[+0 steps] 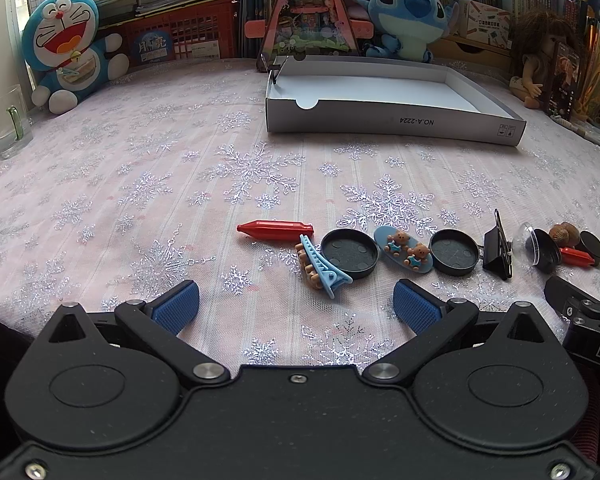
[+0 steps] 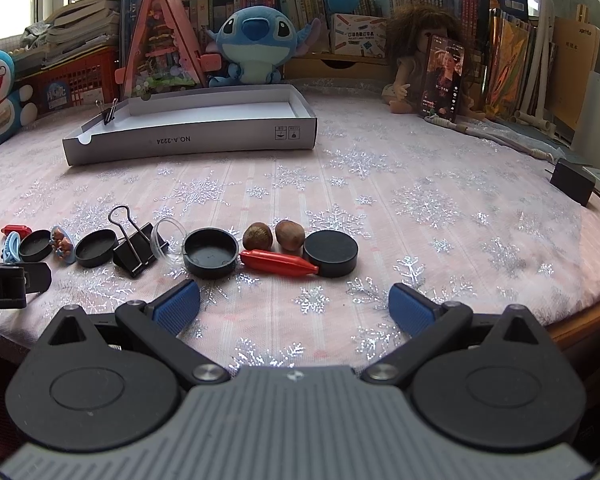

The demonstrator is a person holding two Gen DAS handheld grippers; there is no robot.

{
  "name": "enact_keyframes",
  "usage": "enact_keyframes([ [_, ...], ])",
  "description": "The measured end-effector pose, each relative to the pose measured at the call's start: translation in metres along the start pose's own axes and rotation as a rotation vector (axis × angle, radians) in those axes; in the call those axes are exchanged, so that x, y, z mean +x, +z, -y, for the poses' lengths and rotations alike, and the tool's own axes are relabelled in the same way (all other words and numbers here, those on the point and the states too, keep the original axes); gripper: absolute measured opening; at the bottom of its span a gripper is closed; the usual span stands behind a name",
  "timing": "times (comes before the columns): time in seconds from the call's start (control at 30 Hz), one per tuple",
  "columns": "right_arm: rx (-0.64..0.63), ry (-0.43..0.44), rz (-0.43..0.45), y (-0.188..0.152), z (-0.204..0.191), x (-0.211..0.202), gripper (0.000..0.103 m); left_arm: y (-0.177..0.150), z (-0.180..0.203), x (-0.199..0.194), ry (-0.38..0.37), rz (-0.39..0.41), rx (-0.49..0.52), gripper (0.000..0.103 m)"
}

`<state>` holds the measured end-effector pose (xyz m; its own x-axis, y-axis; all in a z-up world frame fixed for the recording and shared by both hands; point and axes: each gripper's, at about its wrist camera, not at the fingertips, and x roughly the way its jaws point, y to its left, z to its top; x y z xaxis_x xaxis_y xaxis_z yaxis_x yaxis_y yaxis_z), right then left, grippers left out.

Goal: Organize rigid objects

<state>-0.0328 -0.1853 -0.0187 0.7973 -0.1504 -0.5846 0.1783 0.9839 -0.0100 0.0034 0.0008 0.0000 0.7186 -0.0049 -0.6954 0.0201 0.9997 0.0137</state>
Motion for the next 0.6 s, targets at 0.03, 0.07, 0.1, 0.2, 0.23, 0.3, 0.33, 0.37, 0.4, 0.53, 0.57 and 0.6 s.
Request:
enact_keyframes([
  [0.03, 0.001, -0.001, -0.001, 0.0003, -0.0001, 0.0001, 0.103, 0.0001, 0.0000, 0.0000, 0.000, 0.000, 0.000, 0.103],
  [0.07, 0.001, -0.001, -0.003, 0.0005, -0.0003, 0.0004, 0.103, 0.0002, 0.0001, 0.0000, 0.000, 0.000, 0.000, 0.103],
  [0.1, 0.000, -0.001, -0.002, 0.0004, -0.0002, 0.0003, 0.103, 0.0001, 0.0000, 0.0000, 0.000, 0.000, 0.000, 0.103],
  [0.2, 0.001, -0.002, -0.002, 0.0007, -0.0002, 0.0002, 0.103, 0.0000, 0.0000, 0.0000, 0.000, 0.000, 0.000, 0.103],
  [0.23, 0.000, -0.002, -0.002, 0.0006, -0.0002, 0.0001, 0.103, 0.0001, 0.0002, -0.0001, 0.001, 0.001, 0.000, 0.103],
  [0.3, 0.000, -0.002, -0.002, 0.0007, -0.0002, 0.0002, 0.103, 0.0007, 0.0000, -0.0011, 0.001, 0.001, 0.000, 0.103],
  [0.33, 0.001, -0.002, -0.002, 0.0005, -0.0002, 0.0001, 0.103, 0.0006, 0.0001, -0.0011, 0.001, 0.002, 0.001, 0.103],
  [0.37, 0.001, -0.002, -0.002, 0.0004, -0.0002, 0.0001, 0.103, 0.0008, 0.0001, -0.0012, 0.001, 0.002, 0.001, 0.103],
  [0.4, 0.000, -0.001, -0.001, 0.0005, -0.0002, 0.0001, 0.103, 0.0008, 0.0000, -0.0016, 0.001, 0.004, 0.000, 0.103],
  [0.53, -0.008, 0.008, -0.001, 0.0023, 0.0002, 0.0001, 0.103, 0.0007, 0.0001, -0.0023, 0.001, 0.007, 0.000, 0.103],
  [0.57, -0.010, 0.010, 0.001, 0.0025, 0.0007, 0.0002, 0.103, 0.0004, 0.0001, -0.0022, 0.001, 0.008, 0.001, 0.103],
  [0.6, -0.010, 0.012, 0.001, 0.0027, 0.0010, 0.0003, 0.103, 0.0006, 0.0001, -0.0023, 0.000, 0.009, 0.002, 0.103],
])
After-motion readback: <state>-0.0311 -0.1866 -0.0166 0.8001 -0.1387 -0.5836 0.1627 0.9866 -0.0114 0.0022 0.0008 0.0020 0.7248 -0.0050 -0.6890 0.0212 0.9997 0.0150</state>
